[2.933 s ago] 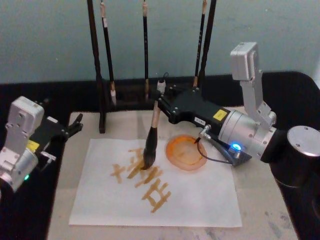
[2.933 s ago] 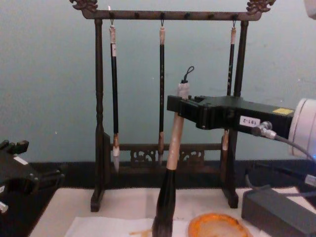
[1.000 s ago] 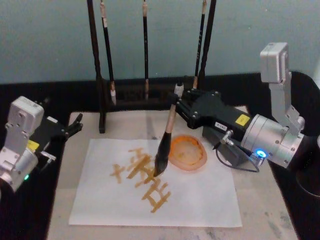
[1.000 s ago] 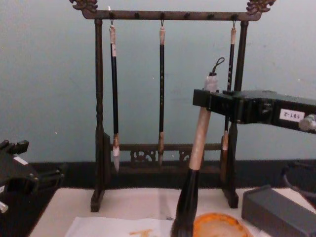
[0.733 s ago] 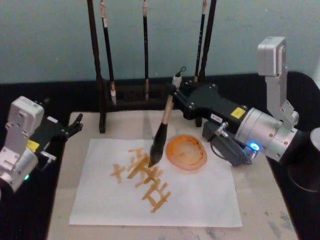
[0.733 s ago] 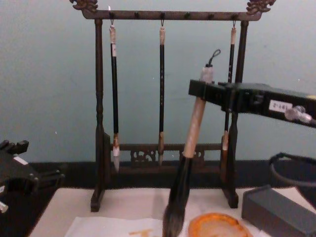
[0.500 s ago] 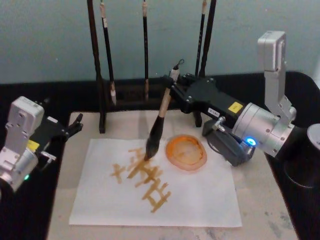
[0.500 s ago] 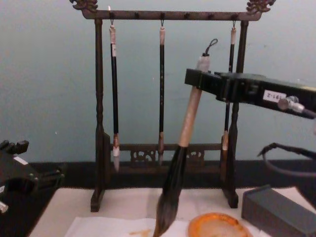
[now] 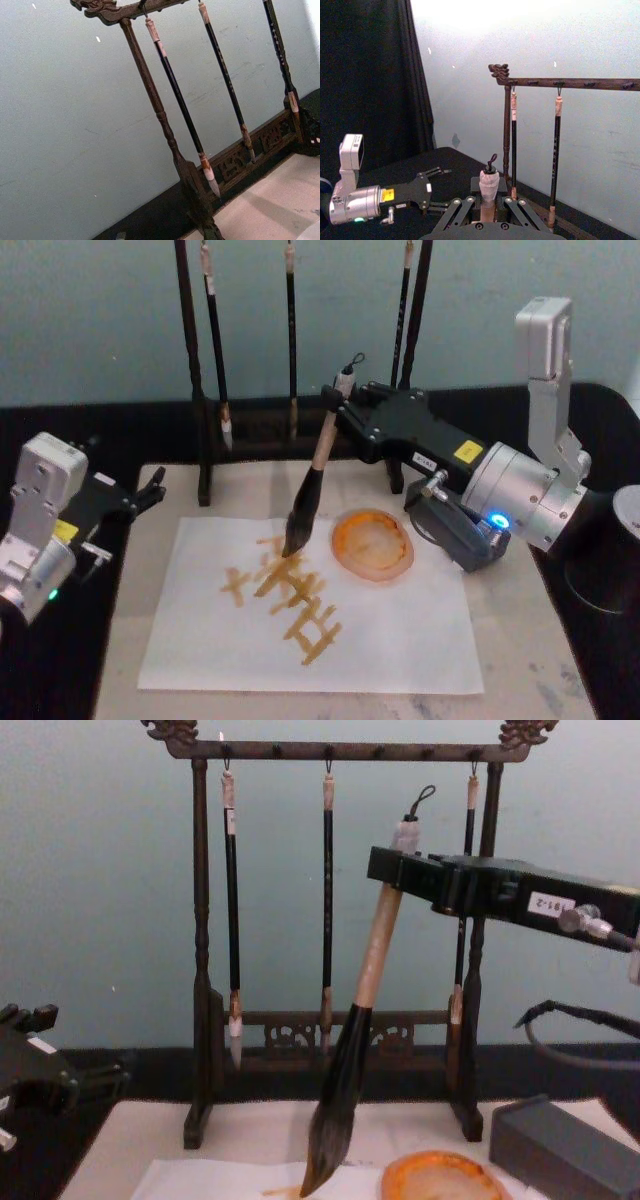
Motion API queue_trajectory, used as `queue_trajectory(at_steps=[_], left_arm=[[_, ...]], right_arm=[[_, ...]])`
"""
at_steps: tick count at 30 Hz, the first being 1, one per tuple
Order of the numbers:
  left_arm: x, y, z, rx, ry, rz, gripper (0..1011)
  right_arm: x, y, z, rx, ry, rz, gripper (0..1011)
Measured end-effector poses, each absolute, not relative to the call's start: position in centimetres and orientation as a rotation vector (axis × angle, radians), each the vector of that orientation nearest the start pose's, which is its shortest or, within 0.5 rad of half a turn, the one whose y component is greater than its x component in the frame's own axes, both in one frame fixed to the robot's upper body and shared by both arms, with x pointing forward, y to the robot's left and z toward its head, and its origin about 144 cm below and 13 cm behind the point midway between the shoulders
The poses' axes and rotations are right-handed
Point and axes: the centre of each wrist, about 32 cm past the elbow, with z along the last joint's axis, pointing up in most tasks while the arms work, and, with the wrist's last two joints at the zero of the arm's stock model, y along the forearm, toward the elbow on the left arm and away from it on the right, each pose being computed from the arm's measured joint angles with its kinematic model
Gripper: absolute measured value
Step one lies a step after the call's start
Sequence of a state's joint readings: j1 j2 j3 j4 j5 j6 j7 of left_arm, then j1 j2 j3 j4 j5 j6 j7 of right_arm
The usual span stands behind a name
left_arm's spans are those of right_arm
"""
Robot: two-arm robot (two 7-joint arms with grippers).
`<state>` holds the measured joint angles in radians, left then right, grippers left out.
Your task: Pick up the brush from the inkstone, write on the paper, then place the brush back to its original position.
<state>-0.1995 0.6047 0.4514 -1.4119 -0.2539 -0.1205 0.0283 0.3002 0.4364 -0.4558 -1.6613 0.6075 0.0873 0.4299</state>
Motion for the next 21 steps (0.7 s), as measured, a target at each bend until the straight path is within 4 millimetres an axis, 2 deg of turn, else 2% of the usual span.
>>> queue_trajectory(at_steps=[9,21], left_arm=[[48.9,31.0,114.0,0.305,-0.285,1.248,1010],[48.9,31.0,114.0,0.304,-0.285,1.248,1010]], right_arm=[[49.7,-22.1,123.7,0.153,0.035,-0.689,175],[49.6,-25.3,123.5,0.227,0.19,-0.775,175]])
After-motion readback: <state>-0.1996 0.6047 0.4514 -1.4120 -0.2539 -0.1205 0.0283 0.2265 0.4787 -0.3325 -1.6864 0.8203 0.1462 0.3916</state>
